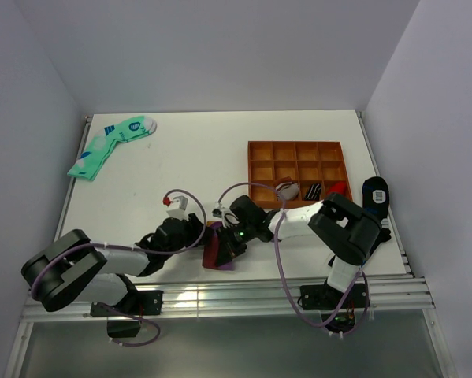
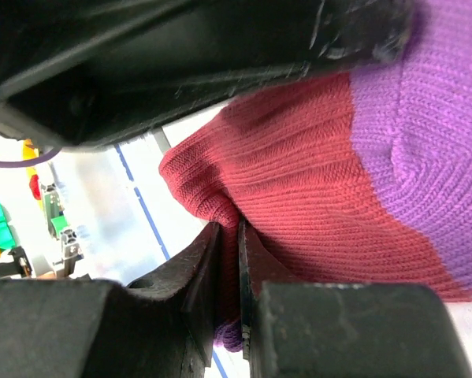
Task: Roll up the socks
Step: Roll the sock at the center of the board.
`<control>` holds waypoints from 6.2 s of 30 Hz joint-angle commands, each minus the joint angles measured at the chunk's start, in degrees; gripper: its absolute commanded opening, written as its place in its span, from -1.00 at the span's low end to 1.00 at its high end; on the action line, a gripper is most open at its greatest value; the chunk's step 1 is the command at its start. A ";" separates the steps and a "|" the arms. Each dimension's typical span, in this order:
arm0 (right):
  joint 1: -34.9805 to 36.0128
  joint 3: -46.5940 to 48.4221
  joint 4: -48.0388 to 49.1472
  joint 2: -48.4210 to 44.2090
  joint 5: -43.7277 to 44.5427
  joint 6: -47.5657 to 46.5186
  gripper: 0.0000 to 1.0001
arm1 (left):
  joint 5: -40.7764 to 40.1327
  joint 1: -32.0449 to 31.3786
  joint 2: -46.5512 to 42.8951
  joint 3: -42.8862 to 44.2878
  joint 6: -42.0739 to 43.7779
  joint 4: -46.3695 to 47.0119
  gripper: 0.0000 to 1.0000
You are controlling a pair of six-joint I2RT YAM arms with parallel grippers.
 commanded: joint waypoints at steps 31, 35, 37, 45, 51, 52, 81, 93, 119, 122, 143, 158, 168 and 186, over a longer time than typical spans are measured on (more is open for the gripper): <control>-7.76 16.47 -36.10 7.08 -5.88 -12.86 -0.71 | -10.23 -0.19 1.54 3.67 -6.38 -10.91 -0.99; -8.81 18.50 -39.73 10.42 -5.71 -14.09 -0.71 | -9.35 -0.28 0.92 3.05 -6.12 -9.41 -0.99; -9.16 19.38 -41.13 12.96 -5.44 -14.36 -0.74 | -9.09 -0.28 0.31 2.79 -5.85 -9.23 -0.99; -9.43 22.72 -42.54 15.70 -7.37 -12.25 -0.76 | -8.83 -0.28 -0.05 2.35 -4.80 -8.45 -0.99; -9.52 31.24 -52.64 19.46 -3.60 -12.86 -0.77 | -8.65 -0.36 -0.75 1.39 -4.97 -7.12 -0.99; -9.52 33.43 -55.53 20.26 -2.98 -13.04 -0.77 | -8.73 -0.37 -1.19 1.30 -4.80 -7.04 -0.99; -9.17 41.89 -63.03 28.26 3.79 -11.81 -0.81 | -25.76 -18.09 -27.55 0.23 -0.85 -21.07 -0.04; -9.17 44.08 -64.08 30.38 3.97 -13.22 -0.82 | -40.98 -38.23 -6.76 15.96 1.18 -35.50 -0.09; -9.26 41.80 -62.06 29.32 2.91 -13.92 -0.84 | -37.13 -35.08 -2.59 14.30 4.26 -27.87 0.03; -9.25 41.62 -61.80 29.15 2.91 -14.01 -0.84 | -35.81 -34.56 -3.03 13.43 4.43 -26.03 0.03; -9.43 40.31 -61.27 27.83 3.00 -15.06 -0.84 | -31.85 -32.09 3.47 9.21 -0.40 -18.90 -0.02; -10.75 39.78 -60.13 26.60 3.09 -14.71 -0.81 | -29.74 -32.01 2.15 3.67 -5.59 -16.35 -0.15; -11.72 39.17 -56.70 25.19 3.35 -13.04 -0.76 | -30.62 -32.01 2.68 4.37 -7.78 -19.51 -0.38; -11.89 26.78 -33.51 14.39 3.09 -5.05 -0.47 | -27.29 -29.81 4.96 1.82 -15.51 -21.01 -0.99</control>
